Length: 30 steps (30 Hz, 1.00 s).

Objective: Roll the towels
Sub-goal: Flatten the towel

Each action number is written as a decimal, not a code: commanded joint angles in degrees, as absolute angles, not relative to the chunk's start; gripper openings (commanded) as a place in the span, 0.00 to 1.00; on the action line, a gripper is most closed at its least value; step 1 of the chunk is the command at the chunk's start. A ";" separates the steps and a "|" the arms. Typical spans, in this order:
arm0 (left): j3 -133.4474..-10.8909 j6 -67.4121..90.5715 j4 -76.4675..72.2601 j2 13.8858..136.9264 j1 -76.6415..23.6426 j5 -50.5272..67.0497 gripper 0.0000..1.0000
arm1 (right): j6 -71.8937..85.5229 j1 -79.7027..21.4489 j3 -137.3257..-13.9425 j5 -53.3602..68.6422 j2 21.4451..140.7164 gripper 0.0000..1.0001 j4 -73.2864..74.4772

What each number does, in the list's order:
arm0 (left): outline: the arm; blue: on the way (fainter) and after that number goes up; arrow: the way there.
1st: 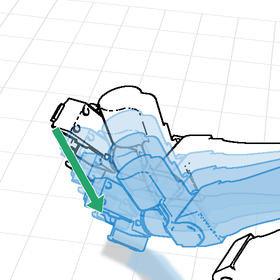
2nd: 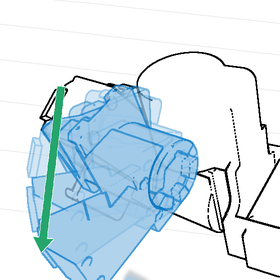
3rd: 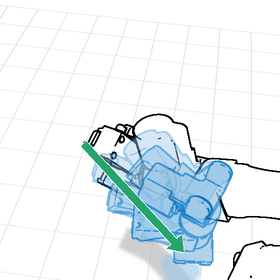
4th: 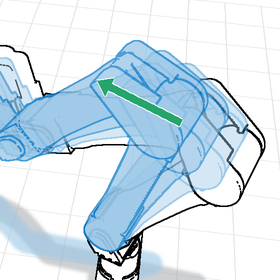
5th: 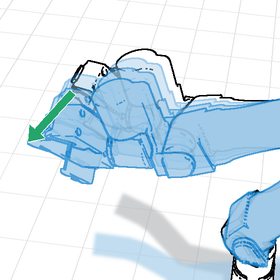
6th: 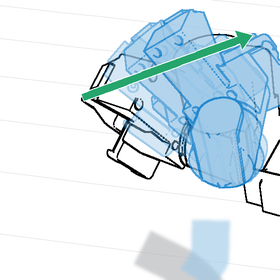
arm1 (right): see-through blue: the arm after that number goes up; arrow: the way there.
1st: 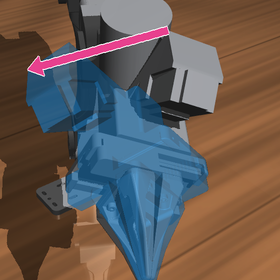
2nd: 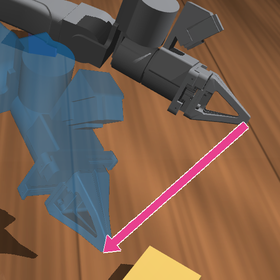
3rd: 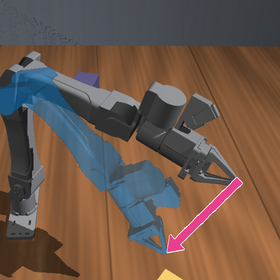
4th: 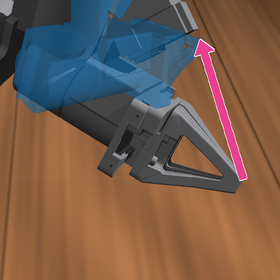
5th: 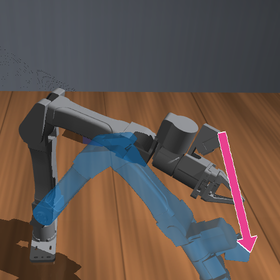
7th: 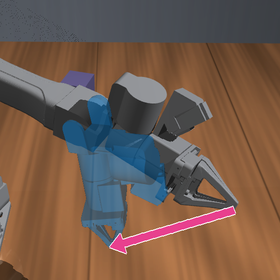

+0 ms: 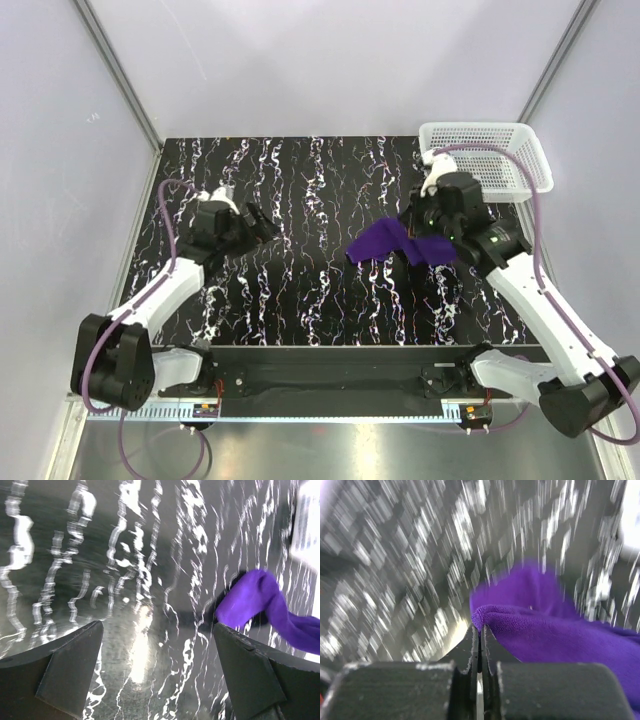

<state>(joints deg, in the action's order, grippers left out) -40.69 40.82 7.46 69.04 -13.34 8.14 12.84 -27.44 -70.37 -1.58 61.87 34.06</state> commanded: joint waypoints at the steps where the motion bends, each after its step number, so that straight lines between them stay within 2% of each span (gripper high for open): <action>1: -42.71 35.53 3.07 70.40 -17.92 12.14 0.98 | 12.40 -27.86 -69.69 1.40 58.81 0.00 38.06; 5: -44.73 35.06 3.96 71.28 -21.27 9.67 0.98 | 9.33 -27.77 -81.87 3.42 60.55 0.00 39.55; 12: -47.28 35.07 7.11 69.97 -21.27 9.23 0.98 | 7.82 -27.86 -105.70 15.96 69.86 0.00 38.06; 17: -51.14 31.82 14.22 65.05 -21.01 4.14 0.99 | 11.34 -27.77 -112.94 20.22 68.64 0.00 35.14; 19: -51.42 31.64 15.38 63.64 -20.39 3.43 0.99 | 11.34 -27.77 -109.80 18.64 66.72 0.00 37.08; 25: -48.43 32.87 13.81 61.09 -18.20 7.72 0.99 | 21.68 -27.77 -73.91 13.80 58.37 0.00 35.96; 28: -45.36 34.27 10.21 60.91 -18.02 10.10 0.99 | 26.87 -27.77 -62.01 12.57 56.61 0.00 35.25; 30: -44.04 35.06 8.79 61.61 -18.02 10.37 0.99 | 28.64 -27.86 -58.73 9.24 56.17 0.00 36.29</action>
<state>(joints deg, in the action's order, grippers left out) -45.78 33.98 12.38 61.52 -18.26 7.57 22.15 -27.64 -63.09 13.39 57.36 34.83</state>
